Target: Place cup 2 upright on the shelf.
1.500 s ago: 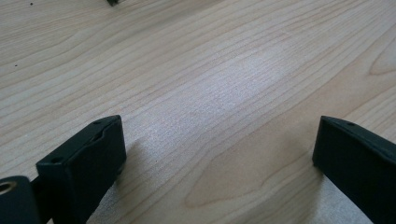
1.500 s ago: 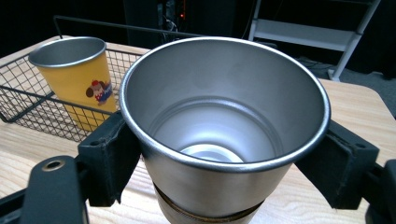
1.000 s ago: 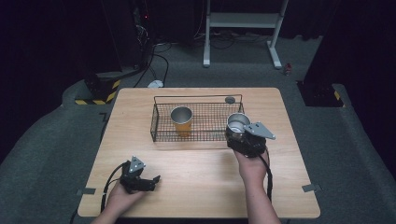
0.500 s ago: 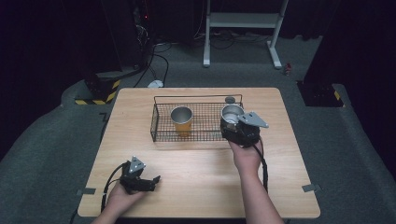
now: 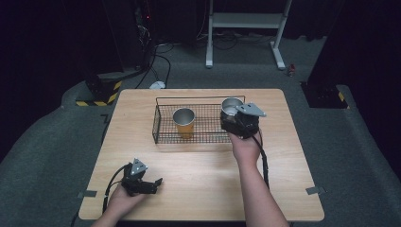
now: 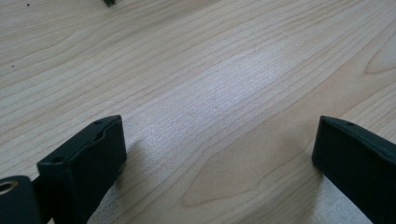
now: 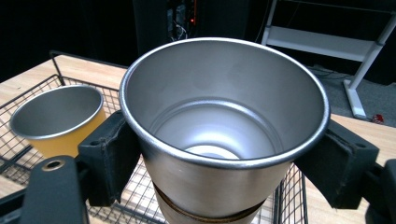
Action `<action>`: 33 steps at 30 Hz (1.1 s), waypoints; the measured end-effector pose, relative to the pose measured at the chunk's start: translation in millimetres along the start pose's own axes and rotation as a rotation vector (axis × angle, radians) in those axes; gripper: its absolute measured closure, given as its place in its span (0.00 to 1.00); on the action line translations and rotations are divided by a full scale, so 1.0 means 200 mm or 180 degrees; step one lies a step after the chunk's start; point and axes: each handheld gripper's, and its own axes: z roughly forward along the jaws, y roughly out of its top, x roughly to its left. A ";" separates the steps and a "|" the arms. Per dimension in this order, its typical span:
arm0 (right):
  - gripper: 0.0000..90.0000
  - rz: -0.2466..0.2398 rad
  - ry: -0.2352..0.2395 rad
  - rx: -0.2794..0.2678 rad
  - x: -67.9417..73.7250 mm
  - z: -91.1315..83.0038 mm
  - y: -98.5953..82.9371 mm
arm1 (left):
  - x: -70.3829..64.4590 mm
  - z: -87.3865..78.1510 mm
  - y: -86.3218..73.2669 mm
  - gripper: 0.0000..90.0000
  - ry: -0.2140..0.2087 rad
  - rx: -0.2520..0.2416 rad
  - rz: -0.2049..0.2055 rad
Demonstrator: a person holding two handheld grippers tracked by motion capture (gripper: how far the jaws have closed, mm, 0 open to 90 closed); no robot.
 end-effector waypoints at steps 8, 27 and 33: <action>0.21 -0.0019 0.0005 0.0070 -0.01 0.07 0.03 | 0.00 0.00 0.00 0.04 -0.0012 -0.0005 0.0001; 0.21 0.0078 -0.0037 0.0281 0.01 0.22 0.01 | 0.00 0.00 0.00 0.04 -0.0020 -0.0012 0.0014; 0.21 0.0041 -0.0065 0.0374 0.02 0.26 -0.01 | 0.00 0.00 0.00 0.04 -0.0026 -0.0012 0.0026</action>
